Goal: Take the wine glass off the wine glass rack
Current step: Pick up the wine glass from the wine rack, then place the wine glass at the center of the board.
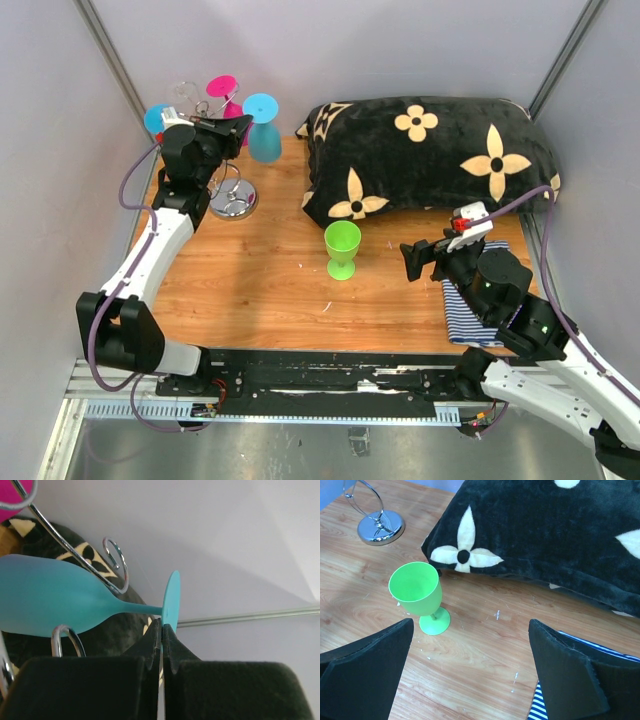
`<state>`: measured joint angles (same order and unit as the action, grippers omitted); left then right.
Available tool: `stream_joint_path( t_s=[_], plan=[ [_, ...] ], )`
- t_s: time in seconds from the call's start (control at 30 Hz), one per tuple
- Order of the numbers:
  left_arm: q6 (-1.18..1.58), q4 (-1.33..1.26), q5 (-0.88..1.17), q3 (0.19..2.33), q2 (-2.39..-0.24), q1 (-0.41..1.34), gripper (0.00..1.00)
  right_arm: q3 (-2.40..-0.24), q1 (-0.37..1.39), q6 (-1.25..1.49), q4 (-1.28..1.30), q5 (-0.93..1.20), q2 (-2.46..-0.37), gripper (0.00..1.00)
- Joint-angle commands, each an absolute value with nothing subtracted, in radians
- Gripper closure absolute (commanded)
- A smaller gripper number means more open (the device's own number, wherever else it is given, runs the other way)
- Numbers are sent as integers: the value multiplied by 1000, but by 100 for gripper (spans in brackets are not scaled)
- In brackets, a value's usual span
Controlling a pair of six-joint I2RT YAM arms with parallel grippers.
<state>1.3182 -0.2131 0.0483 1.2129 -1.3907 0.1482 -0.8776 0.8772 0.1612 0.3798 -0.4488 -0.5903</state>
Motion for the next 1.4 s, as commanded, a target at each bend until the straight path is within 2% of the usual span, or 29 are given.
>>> stream_joint_path(
  t_s=[0.0, 0.6, 0.83, 1.13, 1.27, 1.37],
  plan=[
    [1276, -232, 83, 1203, -1342, 152, 100, -871, 878, 182, 387, -457, -578, 2],
    [1063, -355, 434, 1163, -1290, 152, 99, -884, 878, 199, 366, -425, -610, 2],
    [861, -418, 605, 1076, -1164, 152, 99, -915, 878, 206, 358, -396, -620, 2],
    [758, -437, 840, 914, -995, 152, 99, -1005, 879, 235, 307, -195, -653, 1],
    [830, -562, 896, 799, -892, 152, 100, -1057, 878, 252, 282, -26, -703, 0],
    [841, -560, 955, 758, -825, 153, 99, -1103, 879, 280, 268, 109, -761, 1]
  ],
)
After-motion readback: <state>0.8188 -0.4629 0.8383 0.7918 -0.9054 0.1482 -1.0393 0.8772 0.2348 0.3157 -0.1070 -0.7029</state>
